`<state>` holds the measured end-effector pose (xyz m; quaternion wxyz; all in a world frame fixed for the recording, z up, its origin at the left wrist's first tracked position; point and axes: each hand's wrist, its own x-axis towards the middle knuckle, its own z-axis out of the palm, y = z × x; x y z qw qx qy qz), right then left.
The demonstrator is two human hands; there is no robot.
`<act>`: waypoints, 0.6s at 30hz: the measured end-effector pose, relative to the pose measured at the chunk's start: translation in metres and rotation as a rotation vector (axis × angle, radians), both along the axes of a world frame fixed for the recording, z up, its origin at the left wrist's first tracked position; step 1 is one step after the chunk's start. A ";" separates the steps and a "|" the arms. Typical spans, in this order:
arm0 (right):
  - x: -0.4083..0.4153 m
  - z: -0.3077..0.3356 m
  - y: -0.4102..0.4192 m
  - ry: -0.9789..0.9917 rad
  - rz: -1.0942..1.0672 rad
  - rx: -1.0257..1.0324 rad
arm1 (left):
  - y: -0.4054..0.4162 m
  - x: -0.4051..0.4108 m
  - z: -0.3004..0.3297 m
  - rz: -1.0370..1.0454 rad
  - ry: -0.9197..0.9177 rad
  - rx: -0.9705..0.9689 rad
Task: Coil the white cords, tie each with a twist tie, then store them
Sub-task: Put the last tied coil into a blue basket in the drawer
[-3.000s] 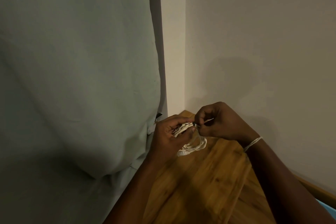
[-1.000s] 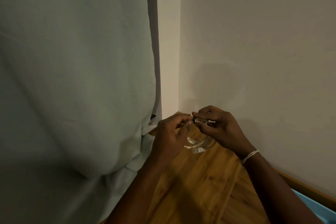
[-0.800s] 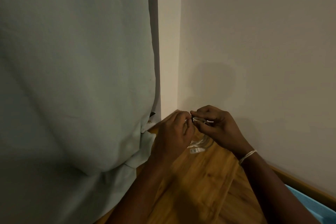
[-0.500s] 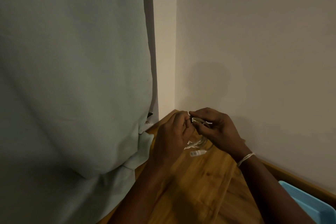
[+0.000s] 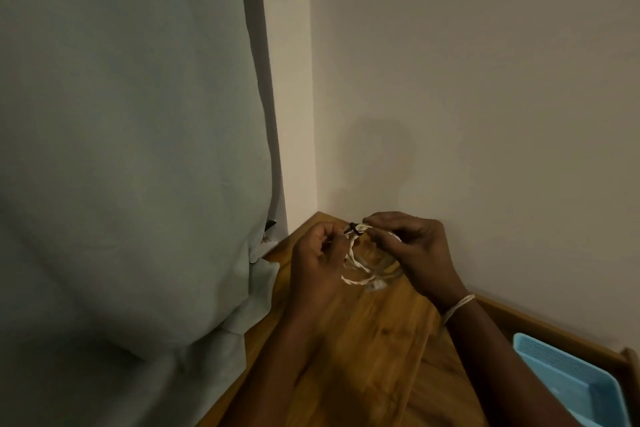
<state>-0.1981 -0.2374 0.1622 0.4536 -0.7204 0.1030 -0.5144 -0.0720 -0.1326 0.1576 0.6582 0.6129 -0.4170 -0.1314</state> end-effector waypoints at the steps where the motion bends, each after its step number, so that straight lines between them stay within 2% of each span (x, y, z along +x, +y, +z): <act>1: 0.000 -0.004 0.004 -0.034 -0.003 0.078 | -0.002 -0.007 -0.002 -0.016 0.050 0.001; 4: -0.002 -0.021 0.013 -0.107 -0.077 0.251 | -0.015 -0.028 -0.010 0.032 0.083 -0.056; 7: -0.013 -0.034 0.018 -0.084 -0.238 0.265 | -0.031 -0.050 -0.025 0.063 0.133 -0.080; 11: -0.060 -0.063 0.020 0.161 -0.394 0.202 | -0.055 -0.093 -0.059 0.011 0.228 -0.009; 15: -0.142 -0.093 0.008 0.412 -0.420 0.281 | -0.085 -0.145 -0.085 -0.102 0.318 0.139; 18: -0.200 -0.110 -0.014 0.399 -0.462 0.419 | -0.107 -0.189 -0.098 -0.224 0.408 0.207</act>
